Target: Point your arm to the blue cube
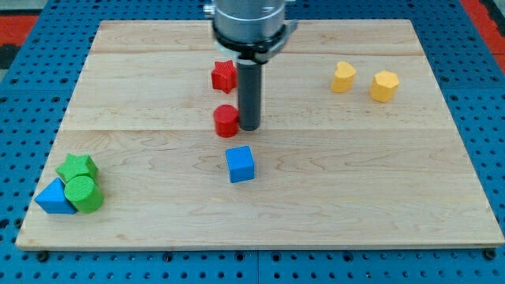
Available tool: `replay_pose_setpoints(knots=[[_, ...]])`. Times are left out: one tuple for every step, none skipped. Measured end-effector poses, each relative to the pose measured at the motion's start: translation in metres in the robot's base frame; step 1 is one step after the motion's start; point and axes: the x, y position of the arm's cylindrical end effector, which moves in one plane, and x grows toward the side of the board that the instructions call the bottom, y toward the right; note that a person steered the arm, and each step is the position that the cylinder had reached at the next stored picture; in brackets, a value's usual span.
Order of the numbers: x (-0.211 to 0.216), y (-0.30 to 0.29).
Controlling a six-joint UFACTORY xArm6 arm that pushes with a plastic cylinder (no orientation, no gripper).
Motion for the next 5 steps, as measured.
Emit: replay_pose_setpoints(knots=[[0.0, 0.003], [0.017, 0.077], [0.069, 0.098], [0.097, 0.076], [0.097, 0.037]])
